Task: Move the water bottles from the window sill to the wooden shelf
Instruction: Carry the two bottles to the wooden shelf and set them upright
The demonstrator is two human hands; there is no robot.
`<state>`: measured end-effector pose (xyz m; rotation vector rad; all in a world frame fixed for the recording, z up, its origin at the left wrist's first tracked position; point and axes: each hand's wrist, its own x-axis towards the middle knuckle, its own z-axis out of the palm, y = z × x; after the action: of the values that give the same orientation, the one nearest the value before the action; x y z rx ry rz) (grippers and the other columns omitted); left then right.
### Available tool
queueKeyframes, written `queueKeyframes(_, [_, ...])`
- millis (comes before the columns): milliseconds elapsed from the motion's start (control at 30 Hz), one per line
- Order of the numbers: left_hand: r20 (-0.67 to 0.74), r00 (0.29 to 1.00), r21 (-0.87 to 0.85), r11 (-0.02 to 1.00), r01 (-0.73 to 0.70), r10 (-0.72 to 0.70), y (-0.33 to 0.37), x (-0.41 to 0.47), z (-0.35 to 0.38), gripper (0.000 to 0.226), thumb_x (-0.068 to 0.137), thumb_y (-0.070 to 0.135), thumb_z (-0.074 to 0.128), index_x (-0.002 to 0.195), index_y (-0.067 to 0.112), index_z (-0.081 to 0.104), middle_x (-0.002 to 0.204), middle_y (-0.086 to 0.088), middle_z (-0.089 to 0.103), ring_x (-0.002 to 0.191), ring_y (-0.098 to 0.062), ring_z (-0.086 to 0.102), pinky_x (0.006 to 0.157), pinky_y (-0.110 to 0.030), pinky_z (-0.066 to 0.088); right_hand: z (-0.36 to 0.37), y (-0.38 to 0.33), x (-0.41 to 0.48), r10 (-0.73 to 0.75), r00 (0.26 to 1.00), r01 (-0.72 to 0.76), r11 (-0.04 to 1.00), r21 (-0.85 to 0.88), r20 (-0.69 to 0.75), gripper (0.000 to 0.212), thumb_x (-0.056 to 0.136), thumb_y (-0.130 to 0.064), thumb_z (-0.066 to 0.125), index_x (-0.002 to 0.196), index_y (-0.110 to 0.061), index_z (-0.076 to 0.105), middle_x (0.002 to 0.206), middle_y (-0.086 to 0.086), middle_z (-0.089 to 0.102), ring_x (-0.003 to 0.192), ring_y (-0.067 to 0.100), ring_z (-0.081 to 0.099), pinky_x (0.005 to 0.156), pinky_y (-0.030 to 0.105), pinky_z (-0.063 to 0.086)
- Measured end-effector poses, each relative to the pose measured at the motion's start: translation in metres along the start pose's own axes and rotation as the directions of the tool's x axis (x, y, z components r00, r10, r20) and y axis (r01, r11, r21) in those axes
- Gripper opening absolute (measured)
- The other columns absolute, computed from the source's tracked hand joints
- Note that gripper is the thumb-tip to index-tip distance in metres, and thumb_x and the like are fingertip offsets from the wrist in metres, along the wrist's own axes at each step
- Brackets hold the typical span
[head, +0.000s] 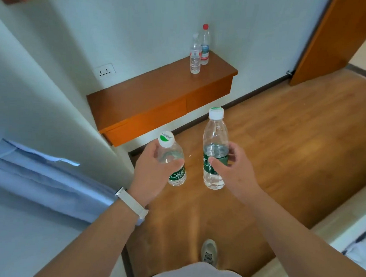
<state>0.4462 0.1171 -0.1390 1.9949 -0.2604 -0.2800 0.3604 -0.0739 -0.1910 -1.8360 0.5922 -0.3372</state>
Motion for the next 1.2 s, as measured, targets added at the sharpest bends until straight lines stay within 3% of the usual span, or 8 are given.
queueKeyframes(167, [0.052,0.993,-0.035,0.994,-0.104,0.106,0.032,0.041,0.042,0.055,0.079,0.024,0.08,0.128,0.023,0.054,0.114,0.013,0.065,0.103,-0.008,0.063,0.075,-0.013,0.05,-0.038,-0.003,0.044,-0.012,0.997,0.013,1.0,0.017,-0.07,0.043,0.078,-0.041,0.075,0.109,-0.05,0.046,0.103,-0.027,0.057,0.095,-0.014,0.054,0.065,0.007,0.045])
queueKeyframes(367, [0.144,0.984,-0.006,0.994,-0.106,0.106,0.045,0.086,0.083,0.053,0.08,0.028,0.079,0.126,0.027,0.053,0.113,0.014,0.065,0.103,-0.011,0.064,0.078,-0.02,0.052,-0.069,0.011,0.073,0.03,0.984,-0.026,0.999,0.027,-0.174,0.049,0.07,-0.052,0.072,0.113,-0.046,0.049,0.106,-0.026,0.06,0.096,-0.006,0.058,0.078,0.021,0.051])
queueKeyframes(500, [0.165,0.982,-0.013,0.996,-0.089,0.089,0.045,0.116,0.098,0.051,0.078,0.028,0.08,0.122,0.028,0.054,0.113,0.012,0.066,0.102,-0.012,0.065,0.08,-0.026,0.054,-0.076,0.024,0.093,0.079,0.978,-0.082,0.997,-0.005,-0.192,0.041,0.073,-0.052,0.072,0.106,-0.053,0.047,0.104,-0.026,0.06,0.093,-0.008,0.058,0.076,0.02,0.05])
queueKeyframes(633, [0.195,0.977,-0.064,0.995,-0.073,0.084,0.041,0.159,0.109,0.053,0.077,0.026,0.08,0.124,0.027,0.054,0.116,0.009,0.066,0.105,-0.013,0.063,0.08,-0.024,0.052,-0.074,0.032,0.12,0.118,0.97,-0.127,0.992,-0.027,-0.213,0.039,0.069,-0.057,0.069,0.099,-0.058,0.044,0.102,-0.028,0.058,0.091,-0.015,0.054,0.068,0.013,0.046])
queueKeyframes(767, [0.203,0.977,-0.096,0.995,-0.04,0.059,0.038,0.211,0.118,0.044,0.073,0.035,0.08,0.106,0.044,0.053,0.101,0.023,0.065,0.097,0.0,0.063,0.062,-0.009,0.047,-0.069,0.029,0.171,0.133,0.967,-0.148,0.988,-0.052,-0.215,0.038,0.07,-0.054,0.07,0.1,-0.053,0.046,0.101,-0.026,0.06,0.09,-0.016,0.054,0.059,0.008,0.046])
queueKeyframes(833, [0.207,0.977,-0.118,0.992,-0.033,0.057,0.036,0.243,0.119,0.044,0.071,0.034,0.08,0.105,0.043,0.053,0.098,0.025,0.065,0.093,0.006,0.062,0.06,-0.007,0.048,-0.062,0.024,0.202,0.134,0.969,-0.152,0.986,-0.074,-0.208,0.041,0.073,-0.051,0.072,0.105,-0.049,0.046,0.101,-0.025,0.06,0.09,-0.016,0.054,0.059,0.009,0.046])
queueKeyframes(1000, [0.204,0.978,-0.196,0.981,0.008,0.033,0.038,0.332,0.118,0.051,0.062,0.039,0.079,0.109,0.033,0.06,0.102,0.011,0.069,0.097,-0.011,0.066,0.074,-0.024,0.051,-0.04,0.008,0.284,0.147,0.97,-0.17,0.979,-0.11,-0.191,0.051,0.071,-0.052,0.071,0.116,-0.038,0.052,0.104,-0.024,0.061,0.092,-0.013,0.055,0.071,0.015,0.048])
queueKeyframes(1200, [0.155,0.987,-0.185,0.982,-0.022,0.051,0.041,0.426,0.097,0.049,0.074,0.026,0.082,0.117,0.028,0.058,0.104,0.014,0.066,0.094,-0.001,0.062,0.064,-0.01,0.047,-0.011,-0.013,0.374,0.13,0.976,-0.154,0.979,-0.133,-0.174,0.051,0.066,-0.057,0.07,0.11,-0.044,0.049,0.103,-0.024,0.06,0.093,-0.011,0.056,0.073,0.018,0.049])
